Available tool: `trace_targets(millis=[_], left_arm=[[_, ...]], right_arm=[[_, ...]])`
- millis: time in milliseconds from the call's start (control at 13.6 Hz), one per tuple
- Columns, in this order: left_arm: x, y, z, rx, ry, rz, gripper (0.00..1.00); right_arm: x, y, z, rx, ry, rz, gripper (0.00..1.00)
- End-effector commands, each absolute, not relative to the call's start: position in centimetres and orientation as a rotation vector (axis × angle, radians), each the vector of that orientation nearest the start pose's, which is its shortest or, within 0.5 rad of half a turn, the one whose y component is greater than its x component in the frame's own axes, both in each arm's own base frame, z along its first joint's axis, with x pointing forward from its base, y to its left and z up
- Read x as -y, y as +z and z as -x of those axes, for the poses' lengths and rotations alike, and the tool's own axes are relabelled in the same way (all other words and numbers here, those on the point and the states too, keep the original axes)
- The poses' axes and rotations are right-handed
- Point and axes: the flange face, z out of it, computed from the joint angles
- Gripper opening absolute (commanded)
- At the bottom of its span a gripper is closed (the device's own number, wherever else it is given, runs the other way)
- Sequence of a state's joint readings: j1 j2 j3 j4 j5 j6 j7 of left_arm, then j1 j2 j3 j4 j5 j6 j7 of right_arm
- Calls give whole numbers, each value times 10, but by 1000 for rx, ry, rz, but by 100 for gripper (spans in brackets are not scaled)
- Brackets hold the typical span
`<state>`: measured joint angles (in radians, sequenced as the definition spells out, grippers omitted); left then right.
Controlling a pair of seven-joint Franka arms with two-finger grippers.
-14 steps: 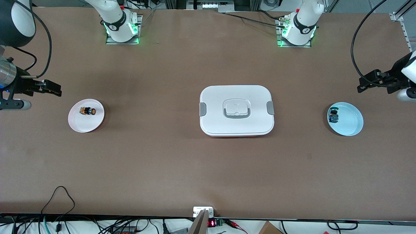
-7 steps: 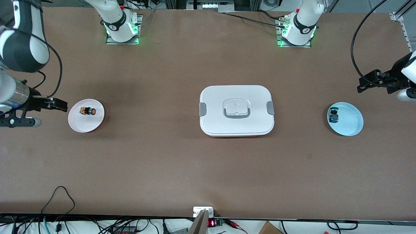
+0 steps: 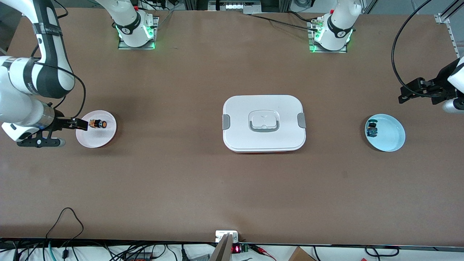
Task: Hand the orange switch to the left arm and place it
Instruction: 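Lower the right gripper over the orange switch and close on it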
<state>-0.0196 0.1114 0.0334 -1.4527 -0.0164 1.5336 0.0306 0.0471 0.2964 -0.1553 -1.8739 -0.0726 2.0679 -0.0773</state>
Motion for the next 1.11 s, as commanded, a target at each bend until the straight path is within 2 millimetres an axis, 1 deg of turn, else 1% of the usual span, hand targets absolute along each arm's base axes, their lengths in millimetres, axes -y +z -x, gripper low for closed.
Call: trace_targets(millis=[0,74,148,295,369,443,517,590,738,886,959,1033], left_arm=[[-9,618,-587,-47,50,3146,100],[-10,618,-587,-44,50,3146,100],[-10,618,-587,-44,50,3146,100],[-10,618,-587,-42,50,3146,100],[-10,618,-587,-42,50,3146,100],[-10,619,-587,-44,48,3146,100],[-10,619,-587,-44,48,3146,100],[-10,619,-587,-44,48,3146,100],[-10,619,-587,-44,48,3146,100],[-10,619,-587,-42,48,3146,100],[-10,619,-587,-44,48,3146,100],[-10,619,-587,-44,48,3146,100]], right_arm=[[80,318,-592,12,159,3223,100],[79,307,-589,12,171,3220,100],[77,301,-585,15,187,3218,100],[78,284,-581,-6,225,3211,100],[78,274,-576,-32,235,3193,100],[82,261,-567,-74,233,3173,100],[92,245,-561,-103,225,3169,100],[96,234,-557,-101,202,3173,100],[96,230,-558,-102,189,3175,100],[98,219,-556,-108,204,3175,100],[102,216,-555,-120,202,3175,100],[102,216,-556,-122,199,3174,100]])
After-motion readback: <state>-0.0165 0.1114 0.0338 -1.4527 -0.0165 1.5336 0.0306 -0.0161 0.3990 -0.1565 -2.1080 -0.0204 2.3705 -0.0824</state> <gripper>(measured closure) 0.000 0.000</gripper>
